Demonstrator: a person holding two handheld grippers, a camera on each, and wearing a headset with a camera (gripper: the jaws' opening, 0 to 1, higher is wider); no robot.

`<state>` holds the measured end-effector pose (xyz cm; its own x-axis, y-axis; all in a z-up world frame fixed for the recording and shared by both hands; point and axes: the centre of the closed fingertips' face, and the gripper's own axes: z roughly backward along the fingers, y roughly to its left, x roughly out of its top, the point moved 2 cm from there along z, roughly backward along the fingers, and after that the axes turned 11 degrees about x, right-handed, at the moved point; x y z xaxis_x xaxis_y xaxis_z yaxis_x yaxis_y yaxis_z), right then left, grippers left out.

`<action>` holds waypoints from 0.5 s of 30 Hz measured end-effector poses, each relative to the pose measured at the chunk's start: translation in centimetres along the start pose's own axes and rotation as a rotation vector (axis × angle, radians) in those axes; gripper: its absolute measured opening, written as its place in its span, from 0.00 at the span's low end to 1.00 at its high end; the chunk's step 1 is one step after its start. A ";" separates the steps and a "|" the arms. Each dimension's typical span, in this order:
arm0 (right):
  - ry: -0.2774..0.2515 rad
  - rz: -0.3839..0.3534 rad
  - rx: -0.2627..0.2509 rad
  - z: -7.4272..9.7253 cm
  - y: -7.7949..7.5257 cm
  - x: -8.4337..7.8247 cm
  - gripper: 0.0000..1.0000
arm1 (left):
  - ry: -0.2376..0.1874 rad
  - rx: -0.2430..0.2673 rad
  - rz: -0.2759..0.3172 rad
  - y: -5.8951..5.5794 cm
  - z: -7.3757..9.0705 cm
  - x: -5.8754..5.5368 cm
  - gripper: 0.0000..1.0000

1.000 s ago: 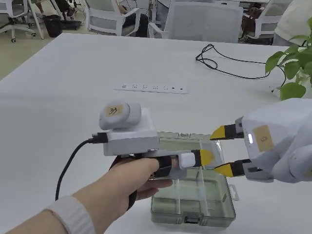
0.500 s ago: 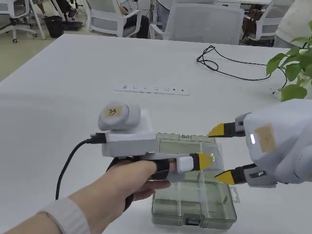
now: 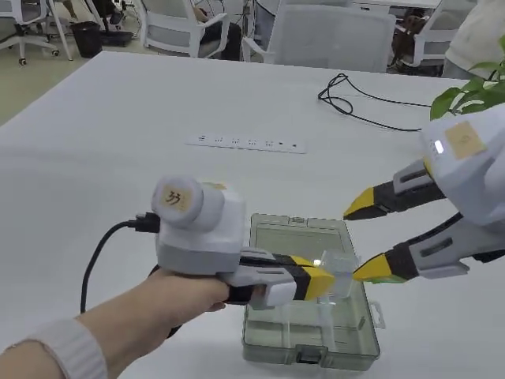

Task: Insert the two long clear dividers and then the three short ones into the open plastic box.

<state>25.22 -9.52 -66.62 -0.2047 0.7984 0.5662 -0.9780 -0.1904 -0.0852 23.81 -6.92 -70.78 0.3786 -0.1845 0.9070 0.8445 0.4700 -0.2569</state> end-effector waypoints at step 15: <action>0.022 -0.064 0.208 -1.1 2.7 -0.2 0.16 | 0.025 -0.069 -0.281 -1.6 0.4 -0.9 0.00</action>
<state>22.61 -9.59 -67.83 -0.1455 0.8246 0.5466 -0.9601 -0.2510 0.1231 21.97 -7.19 -71.02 0.1349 -0.3202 0.9377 0.9409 0.3382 -0.0199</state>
